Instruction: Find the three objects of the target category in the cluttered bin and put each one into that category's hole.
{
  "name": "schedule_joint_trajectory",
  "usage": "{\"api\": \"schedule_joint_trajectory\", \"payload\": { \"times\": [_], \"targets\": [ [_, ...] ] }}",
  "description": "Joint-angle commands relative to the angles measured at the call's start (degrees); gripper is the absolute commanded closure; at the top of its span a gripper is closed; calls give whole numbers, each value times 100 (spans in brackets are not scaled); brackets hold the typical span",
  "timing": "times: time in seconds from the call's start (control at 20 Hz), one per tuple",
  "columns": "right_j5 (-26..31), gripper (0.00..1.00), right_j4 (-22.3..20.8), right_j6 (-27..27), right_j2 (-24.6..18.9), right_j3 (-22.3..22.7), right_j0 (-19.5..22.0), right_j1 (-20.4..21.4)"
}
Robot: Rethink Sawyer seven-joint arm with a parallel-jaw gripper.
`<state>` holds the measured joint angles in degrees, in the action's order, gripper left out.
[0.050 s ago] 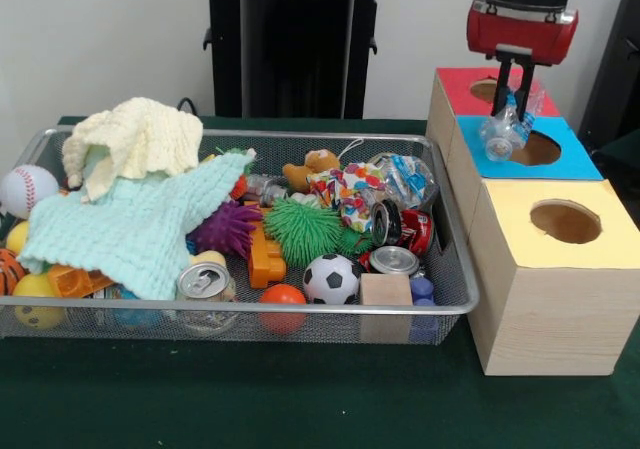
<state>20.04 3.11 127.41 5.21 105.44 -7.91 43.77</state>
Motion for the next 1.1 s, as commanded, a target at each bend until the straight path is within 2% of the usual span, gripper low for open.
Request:
{"api": "schedule_joint_trajectory", "payload": {
  "times": [0.05,0.8,1.1],
  "targets": [
    [72,100,-373,39,-482,-376,-91,-448],
    [72,100,-289,205,-383,-606,-328,-668],
    [-48,100,-351,145,-386,-465,-242,-624]
  ]
}}
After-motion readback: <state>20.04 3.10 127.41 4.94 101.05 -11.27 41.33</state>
